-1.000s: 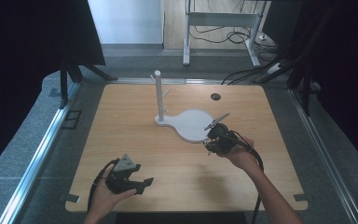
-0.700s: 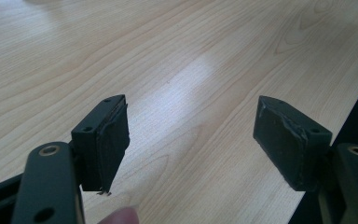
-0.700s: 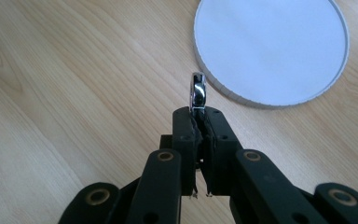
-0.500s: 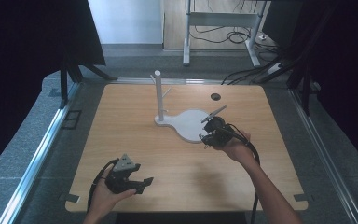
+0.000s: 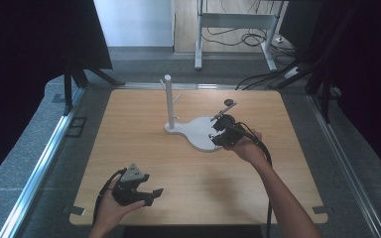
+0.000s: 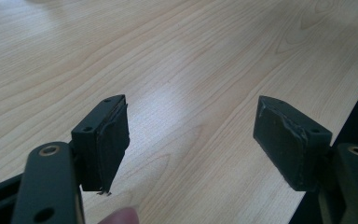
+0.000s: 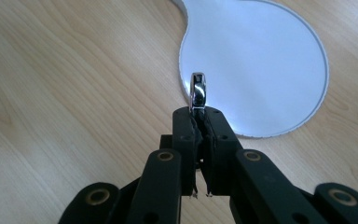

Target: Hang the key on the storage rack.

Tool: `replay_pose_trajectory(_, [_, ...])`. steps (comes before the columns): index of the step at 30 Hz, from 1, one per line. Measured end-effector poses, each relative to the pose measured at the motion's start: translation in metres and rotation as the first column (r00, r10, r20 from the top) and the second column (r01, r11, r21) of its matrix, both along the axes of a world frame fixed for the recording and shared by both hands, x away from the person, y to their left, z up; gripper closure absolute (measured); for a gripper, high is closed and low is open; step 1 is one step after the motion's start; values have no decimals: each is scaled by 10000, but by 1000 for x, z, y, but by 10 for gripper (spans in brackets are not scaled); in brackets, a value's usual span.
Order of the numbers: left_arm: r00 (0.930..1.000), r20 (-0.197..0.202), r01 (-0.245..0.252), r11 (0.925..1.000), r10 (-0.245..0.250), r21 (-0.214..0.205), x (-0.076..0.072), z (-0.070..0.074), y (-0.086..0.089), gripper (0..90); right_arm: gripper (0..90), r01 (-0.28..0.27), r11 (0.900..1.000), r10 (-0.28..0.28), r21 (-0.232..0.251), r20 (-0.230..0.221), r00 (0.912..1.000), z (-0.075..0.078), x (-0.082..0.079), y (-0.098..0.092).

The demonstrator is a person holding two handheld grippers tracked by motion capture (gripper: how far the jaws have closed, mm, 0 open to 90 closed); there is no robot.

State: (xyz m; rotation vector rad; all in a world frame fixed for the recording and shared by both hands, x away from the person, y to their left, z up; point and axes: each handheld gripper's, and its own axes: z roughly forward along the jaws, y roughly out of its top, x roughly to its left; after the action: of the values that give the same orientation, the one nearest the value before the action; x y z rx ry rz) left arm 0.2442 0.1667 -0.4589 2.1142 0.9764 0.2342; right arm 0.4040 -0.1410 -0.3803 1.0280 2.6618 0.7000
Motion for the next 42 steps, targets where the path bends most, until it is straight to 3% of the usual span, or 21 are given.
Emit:
replay_pose_trajectory(19, [10000,42,-21,10000,22,-87,0,1,1,271,843,-7,9999,8,104,-93,10000,4,26,22])
replay_pose_trajectory(27, [10000,39,-40,9999,40,-121,0,2,2,271,842,153,9997,-148,196,-245,9996,-3,37,28])
replay_pose_trajectory(42, [10000,3,50,9999,-50,-112,0,1,2,271,842,321,9993,-314,200,-306,9990,-3,59,45])
